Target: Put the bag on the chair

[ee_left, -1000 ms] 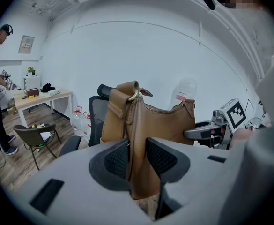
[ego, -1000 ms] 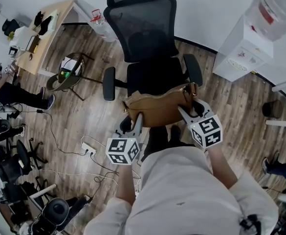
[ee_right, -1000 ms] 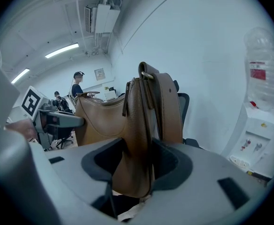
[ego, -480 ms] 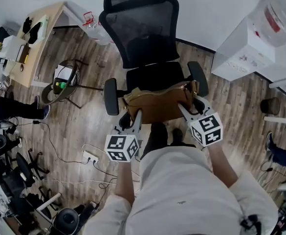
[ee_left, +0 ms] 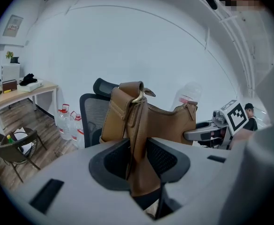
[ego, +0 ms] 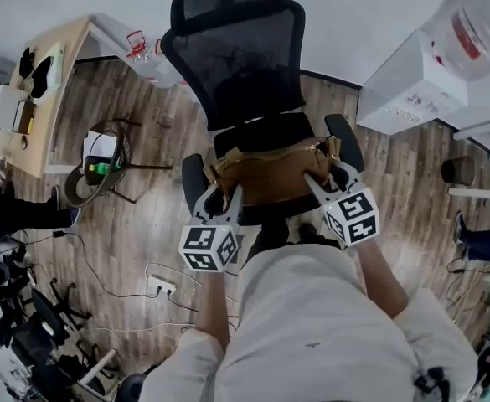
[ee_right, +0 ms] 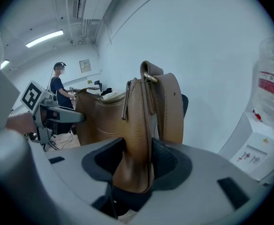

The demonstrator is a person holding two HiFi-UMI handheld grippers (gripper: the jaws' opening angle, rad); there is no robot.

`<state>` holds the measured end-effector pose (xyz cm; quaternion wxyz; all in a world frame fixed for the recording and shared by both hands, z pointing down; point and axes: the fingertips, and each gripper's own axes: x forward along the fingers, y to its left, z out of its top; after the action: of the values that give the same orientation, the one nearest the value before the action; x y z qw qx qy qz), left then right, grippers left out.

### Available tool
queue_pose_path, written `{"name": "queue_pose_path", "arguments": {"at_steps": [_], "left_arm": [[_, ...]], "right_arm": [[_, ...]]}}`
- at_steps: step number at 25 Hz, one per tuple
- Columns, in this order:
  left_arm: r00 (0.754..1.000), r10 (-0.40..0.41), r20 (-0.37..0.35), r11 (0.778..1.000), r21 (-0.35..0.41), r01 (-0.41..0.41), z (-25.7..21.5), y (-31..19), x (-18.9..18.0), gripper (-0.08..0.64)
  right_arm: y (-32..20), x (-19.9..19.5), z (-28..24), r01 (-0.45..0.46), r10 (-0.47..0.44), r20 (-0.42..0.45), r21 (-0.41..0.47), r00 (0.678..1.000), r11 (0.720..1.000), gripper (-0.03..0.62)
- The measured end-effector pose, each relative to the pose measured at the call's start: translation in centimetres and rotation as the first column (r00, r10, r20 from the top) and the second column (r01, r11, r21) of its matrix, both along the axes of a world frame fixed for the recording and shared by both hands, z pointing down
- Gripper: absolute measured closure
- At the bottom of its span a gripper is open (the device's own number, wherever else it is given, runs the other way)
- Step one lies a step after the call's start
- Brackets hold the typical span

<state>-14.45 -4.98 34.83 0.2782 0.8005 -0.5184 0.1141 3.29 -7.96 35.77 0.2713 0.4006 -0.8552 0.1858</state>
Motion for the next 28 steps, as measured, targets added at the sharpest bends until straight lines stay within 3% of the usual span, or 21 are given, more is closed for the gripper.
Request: {"name": "queue_pose_path", "arguments": {"at_steps": [5,13,21,28], "left_arm": [[0.999,0.037,0.013,0.999,-0.017,-0.036,1.5,-2.4,-1.0,0.460],[0.992,0.058,0.112,0.997,-0.057,-0.052,3.3,-5.5,-1.5,0.457],[0.994,-0.001,0.108,0.993,-0.121,0.014,7.6,-5.6,-0.6,0.457],[0.992,0.034,0.120,0.983,-0.183,-0.011,12.8,-6.1,-0.3,0.457]], "right_arm": [[-1.8,-1.0,1.1,-0.027,0.027,-0.028,-0.007,0.999,1.000,0.405],[-4.3,-1.7,3.3,-0.032,0.029,-0.059,-0.043,0.998,0.999,0.408],[-5.8,-1.1,6.9,0.017,-0.027,-0.102,-0.090,0.994,0.996,0.411],[-6.1,-0.6,12.3,0.020,-0.035,-0.097,-0.150,0.995,0.988,0.411]]}}
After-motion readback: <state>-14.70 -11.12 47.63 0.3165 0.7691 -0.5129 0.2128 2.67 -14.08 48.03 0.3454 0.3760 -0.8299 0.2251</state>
